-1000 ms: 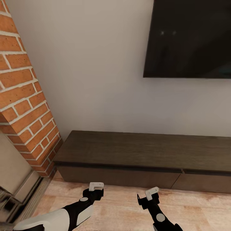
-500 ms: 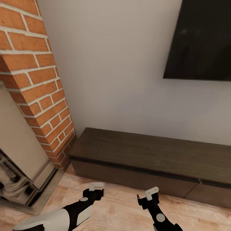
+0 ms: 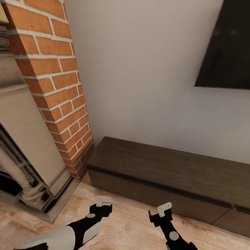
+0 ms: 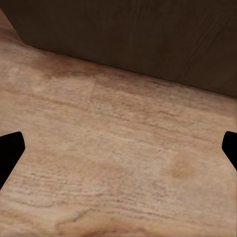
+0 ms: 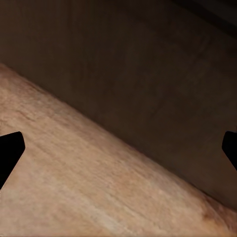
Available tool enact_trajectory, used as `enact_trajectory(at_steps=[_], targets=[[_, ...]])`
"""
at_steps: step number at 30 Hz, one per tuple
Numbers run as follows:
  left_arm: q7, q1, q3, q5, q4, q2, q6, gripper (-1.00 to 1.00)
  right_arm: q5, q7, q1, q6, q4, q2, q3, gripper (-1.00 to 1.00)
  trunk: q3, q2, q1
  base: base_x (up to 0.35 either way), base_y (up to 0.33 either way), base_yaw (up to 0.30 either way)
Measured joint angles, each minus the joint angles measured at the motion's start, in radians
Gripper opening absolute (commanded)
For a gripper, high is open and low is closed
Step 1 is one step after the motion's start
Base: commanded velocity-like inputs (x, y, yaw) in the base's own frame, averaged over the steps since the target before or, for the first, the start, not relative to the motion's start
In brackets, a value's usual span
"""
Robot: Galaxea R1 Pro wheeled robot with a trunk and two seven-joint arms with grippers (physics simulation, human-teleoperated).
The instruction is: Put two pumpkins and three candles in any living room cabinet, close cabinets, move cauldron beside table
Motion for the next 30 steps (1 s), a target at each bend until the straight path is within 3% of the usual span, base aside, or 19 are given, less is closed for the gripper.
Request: enact_trajectory(at_steps=[30], targets=[[0.0, 0.0, 0.0, 0.0, 0.0, 0.008, 0.0, 1.0, 0.002, 0.0, 0.001, -0.001, 0.001, 0.0, 0.001, 1.0, 0.017, 0.0, 0.0, 0.0, 0.0, 0.269]])
